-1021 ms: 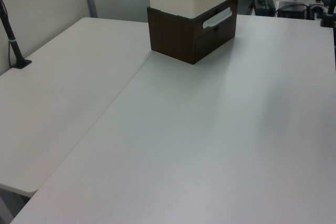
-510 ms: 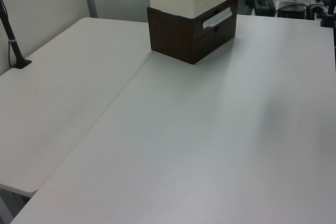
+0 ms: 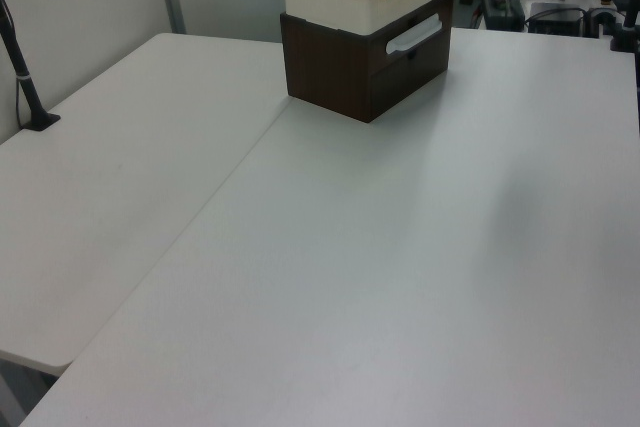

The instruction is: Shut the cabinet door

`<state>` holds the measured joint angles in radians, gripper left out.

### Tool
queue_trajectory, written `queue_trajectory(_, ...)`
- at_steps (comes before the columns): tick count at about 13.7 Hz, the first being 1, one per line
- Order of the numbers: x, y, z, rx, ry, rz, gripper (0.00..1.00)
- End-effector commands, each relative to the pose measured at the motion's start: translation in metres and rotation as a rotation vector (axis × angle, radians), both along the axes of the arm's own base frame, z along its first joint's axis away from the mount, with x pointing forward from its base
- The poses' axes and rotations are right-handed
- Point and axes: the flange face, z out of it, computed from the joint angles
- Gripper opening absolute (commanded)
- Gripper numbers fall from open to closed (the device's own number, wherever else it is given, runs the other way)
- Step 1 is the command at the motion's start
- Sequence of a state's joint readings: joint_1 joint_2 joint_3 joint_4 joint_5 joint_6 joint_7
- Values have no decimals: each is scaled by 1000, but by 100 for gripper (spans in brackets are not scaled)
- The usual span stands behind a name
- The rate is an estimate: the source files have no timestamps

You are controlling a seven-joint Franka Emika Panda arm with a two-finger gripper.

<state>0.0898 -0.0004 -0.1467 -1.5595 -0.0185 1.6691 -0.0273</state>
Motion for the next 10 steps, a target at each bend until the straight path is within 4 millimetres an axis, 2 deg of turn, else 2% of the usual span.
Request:
queue_trajectory(1, 0, -4, -1, -21, -15, -16, 100)
queue_trajectory(10, -2, -3, -1, -18, -6, -19, 100)
